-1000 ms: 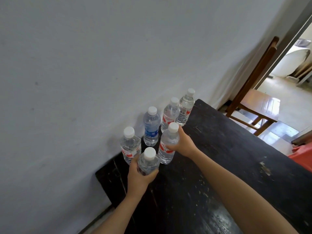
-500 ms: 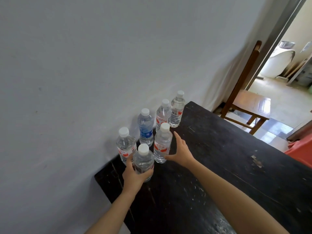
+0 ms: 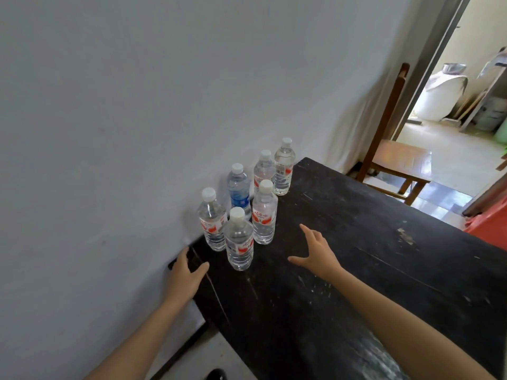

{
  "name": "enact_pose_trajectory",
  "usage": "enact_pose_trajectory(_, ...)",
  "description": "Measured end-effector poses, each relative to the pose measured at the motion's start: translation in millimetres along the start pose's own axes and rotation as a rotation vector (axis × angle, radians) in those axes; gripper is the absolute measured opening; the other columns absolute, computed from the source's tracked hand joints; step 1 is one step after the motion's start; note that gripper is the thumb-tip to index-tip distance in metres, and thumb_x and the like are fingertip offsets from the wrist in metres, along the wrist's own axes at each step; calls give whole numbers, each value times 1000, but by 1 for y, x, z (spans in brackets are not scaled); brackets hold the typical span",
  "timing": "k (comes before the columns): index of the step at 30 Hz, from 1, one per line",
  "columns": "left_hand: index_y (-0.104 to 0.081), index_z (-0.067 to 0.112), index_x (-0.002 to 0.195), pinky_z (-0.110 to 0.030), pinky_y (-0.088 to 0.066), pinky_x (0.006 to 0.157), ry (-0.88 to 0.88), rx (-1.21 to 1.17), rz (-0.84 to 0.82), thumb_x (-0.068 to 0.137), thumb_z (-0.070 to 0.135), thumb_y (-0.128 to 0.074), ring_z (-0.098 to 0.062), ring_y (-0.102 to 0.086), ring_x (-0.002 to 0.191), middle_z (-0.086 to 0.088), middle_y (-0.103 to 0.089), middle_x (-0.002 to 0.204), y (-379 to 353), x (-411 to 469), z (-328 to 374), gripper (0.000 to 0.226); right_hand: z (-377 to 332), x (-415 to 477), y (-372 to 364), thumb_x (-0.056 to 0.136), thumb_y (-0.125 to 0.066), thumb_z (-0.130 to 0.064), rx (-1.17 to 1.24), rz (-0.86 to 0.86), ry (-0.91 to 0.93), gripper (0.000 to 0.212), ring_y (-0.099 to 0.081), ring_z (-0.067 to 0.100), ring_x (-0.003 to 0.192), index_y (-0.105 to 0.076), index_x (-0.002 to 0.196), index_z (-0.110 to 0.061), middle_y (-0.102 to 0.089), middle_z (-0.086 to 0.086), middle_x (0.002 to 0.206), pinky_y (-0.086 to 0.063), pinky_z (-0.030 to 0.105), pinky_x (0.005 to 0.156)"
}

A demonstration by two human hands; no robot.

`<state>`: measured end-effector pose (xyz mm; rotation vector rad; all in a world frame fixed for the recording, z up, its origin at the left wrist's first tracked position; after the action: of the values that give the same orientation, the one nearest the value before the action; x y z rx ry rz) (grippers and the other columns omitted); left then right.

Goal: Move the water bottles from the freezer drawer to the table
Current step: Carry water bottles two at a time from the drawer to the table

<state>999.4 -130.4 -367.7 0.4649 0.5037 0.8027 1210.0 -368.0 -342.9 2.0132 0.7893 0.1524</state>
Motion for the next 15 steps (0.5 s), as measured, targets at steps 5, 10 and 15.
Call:
enact_pose_trajectory(5, -29, 12, 140, -45, -38, 104, -127, 76, -34, 85, 29, -62, -31, -44, 126, -17, -44, 139, 20, -7, 14, 67, -9, -34, 8, 79, -66, -44, -137, 56, 4, 89, -23, 26, 137, -11, 146, -27, -18, 8, 152, -30, 39, 110)
enact_pose_trajectory(10, -32, 11, 138, -44, -37, 104, -273, 60, -128, 87, 28, -60, -30, -43, 126, -17, -43, 138, 29, -9, 41, 61, -13, -82, 24, 80, -64, -46, -174, 162, -99, 85, -19, 26, 140, -14, 146, -27, -16, 6, 153, -26, 40, 111)
enact_pose_trajectory(15, -44, 6, 127, -45, -41, 101, -489, -5, -246, 84, 17, -63, -32, -50, 119, -15, -54, 128, 46, -16, 68, 48, -32, -161, 32, 79, -65, -45, -186, 350, -249, 83, -20, 26, 139, -19, 145, -24, -17, 5, 153, -27, 41, 111)
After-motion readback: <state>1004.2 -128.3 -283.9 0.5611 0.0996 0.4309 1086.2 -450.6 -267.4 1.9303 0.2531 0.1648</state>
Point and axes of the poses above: each hand's wrist, its own x-axis towards the middle knuckle, its own y-axis out of the back of the hand, z = x × y, the point moved 8 cm from there along x, towards the middle knuckle
